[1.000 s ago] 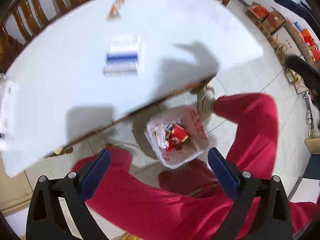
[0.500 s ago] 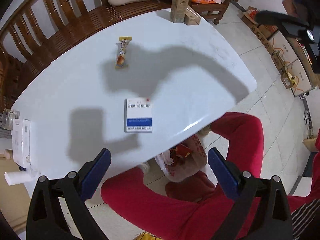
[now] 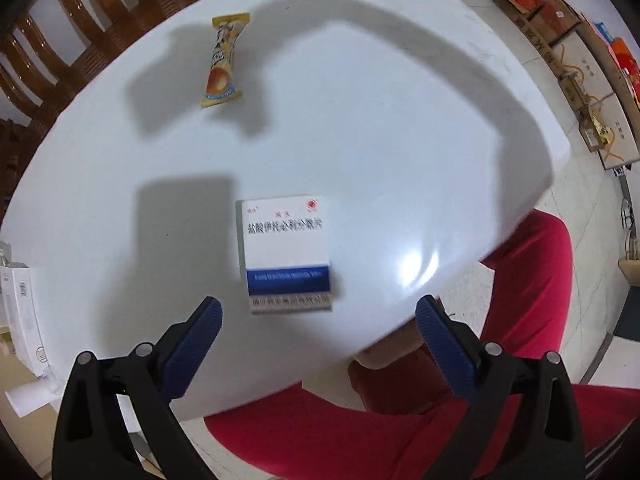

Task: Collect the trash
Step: 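Raise both tools back over the table toward the medicine box and snack wrapper, then grasp the white medicine box with the left tool while the right tool grasps the snack wrapper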

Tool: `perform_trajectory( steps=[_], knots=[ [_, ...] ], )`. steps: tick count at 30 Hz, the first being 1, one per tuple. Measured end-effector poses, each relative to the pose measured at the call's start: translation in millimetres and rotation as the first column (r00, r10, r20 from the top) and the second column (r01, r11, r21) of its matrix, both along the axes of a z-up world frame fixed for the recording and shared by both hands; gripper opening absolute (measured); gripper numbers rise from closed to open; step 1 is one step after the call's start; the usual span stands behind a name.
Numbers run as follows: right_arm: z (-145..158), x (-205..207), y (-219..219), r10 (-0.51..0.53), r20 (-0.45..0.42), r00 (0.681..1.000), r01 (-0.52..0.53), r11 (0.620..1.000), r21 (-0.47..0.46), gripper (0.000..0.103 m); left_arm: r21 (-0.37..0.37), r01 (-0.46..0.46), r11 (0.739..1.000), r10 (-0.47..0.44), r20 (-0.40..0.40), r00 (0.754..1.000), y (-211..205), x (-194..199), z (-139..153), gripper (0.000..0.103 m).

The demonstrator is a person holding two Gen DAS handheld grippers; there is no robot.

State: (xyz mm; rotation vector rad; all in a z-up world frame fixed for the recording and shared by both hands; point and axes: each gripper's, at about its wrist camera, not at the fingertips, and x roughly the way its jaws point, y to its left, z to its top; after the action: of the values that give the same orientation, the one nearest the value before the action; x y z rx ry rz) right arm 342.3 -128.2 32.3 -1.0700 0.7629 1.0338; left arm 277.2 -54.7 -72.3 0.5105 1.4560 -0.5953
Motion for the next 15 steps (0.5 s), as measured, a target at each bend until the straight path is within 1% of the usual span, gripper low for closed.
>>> perform_trajectory(
  steps=[5, 9, 12, 15],
  knots=[
    [-38, 28, 16, 0.032, -0.071, 0.997, -0.038, 0.996, -0.076, 0.096, 0.001, -0.033, 0.999, 0.033, -0.046, 0.998, 4, 14, -27, 0.095],
    [-70, 50, 27, 0.032, -0.135, 0.990, -0.051, 0.989, -0.137, 0.096, -0.016, -0.064, 0.998, 0.062, -0.086, 0.994, 10, 23, -45, 0.095],
    [-96, 62, 34, 0.033, -0.163, 0.986, -0.063, 0.981, -0.184, 0.096, -0.022, -0.085, 0.996, 0.082, -0.108, 0.991, 15, 29, -56, 0.095],
    [-121, 74, 42, 0.049, -0.176, 0.983, -0.090, 0.968, -0.234, 0.096, -0.009, -0.096, 0.995, 0.095, -0.106, 0.990, 21, 34, -67, 0.095]
  ],
)
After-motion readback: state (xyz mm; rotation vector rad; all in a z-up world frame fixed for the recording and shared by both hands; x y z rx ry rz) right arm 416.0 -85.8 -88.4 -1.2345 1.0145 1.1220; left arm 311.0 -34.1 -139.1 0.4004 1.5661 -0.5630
